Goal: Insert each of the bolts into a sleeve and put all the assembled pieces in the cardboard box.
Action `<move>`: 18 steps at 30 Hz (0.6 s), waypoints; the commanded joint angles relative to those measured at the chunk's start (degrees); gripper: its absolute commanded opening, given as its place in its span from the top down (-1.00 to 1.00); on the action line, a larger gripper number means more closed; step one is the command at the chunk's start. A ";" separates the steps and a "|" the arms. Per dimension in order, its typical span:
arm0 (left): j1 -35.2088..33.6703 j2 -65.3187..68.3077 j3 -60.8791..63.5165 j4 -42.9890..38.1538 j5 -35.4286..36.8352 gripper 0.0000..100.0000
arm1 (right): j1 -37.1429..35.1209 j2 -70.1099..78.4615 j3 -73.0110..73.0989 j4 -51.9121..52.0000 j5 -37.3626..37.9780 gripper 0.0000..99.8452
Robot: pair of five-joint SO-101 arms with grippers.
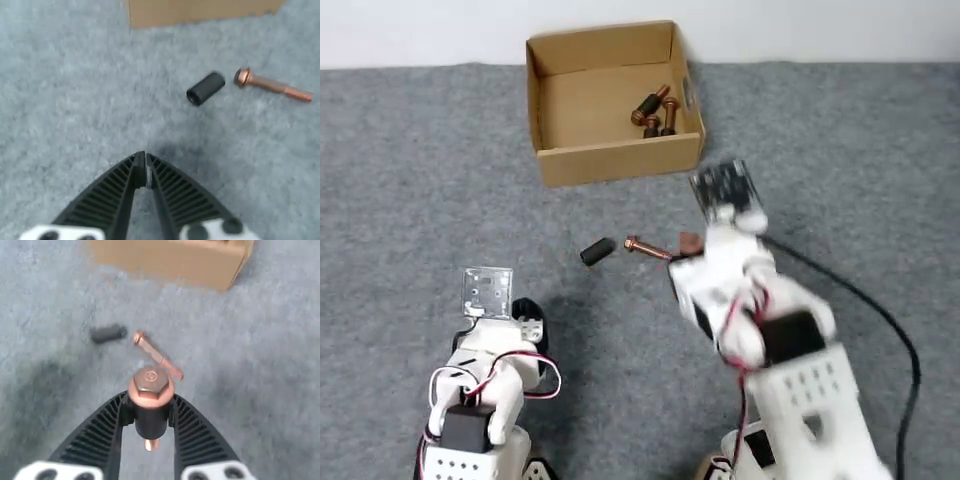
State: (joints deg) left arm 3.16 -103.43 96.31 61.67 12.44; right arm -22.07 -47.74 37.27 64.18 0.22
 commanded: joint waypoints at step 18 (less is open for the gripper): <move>-0.09 -0.44 0.13 -3.96 1.76 0.99 | 1.98 73.54 -68.92 -25.89 -0.18 0.98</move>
State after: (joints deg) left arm 3.16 -103.43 96.75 59.47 12.44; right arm -20.75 19.25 -15.65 40.18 0.22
